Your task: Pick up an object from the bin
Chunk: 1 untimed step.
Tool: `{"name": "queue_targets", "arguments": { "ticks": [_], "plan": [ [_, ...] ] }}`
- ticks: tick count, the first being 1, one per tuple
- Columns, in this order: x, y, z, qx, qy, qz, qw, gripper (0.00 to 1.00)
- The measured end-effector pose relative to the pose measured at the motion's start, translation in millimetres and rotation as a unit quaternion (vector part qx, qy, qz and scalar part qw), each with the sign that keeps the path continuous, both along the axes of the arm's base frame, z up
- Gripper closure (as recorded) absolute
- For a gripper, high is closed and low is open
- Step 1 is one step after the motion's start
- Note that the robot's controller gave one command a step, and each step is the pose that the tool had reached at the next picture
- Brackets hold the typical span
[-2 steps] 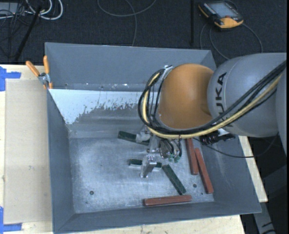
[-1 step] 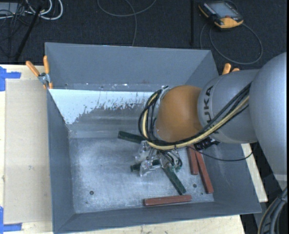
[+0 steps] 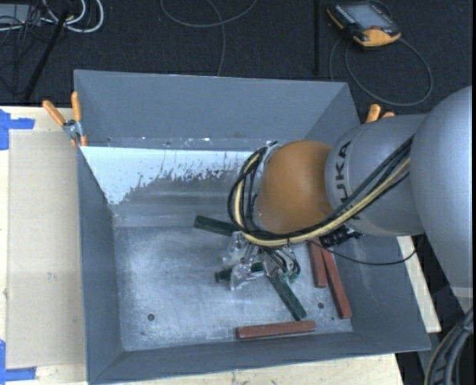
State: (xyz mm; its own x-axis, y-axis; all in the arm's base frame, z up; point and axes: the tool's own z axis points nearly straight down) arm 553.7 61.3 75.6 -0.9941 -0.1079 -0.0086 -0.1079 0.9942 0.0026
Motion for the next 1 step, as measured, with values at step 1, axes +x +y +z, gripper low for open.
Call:
{"name": "queue_targets", "arguments": {
  "ticks": [1],
  "plan": [
    [-14.8,0.7,199.5,-0.002,0.0053,0.011,0.9999,1.0]
  ]
}}
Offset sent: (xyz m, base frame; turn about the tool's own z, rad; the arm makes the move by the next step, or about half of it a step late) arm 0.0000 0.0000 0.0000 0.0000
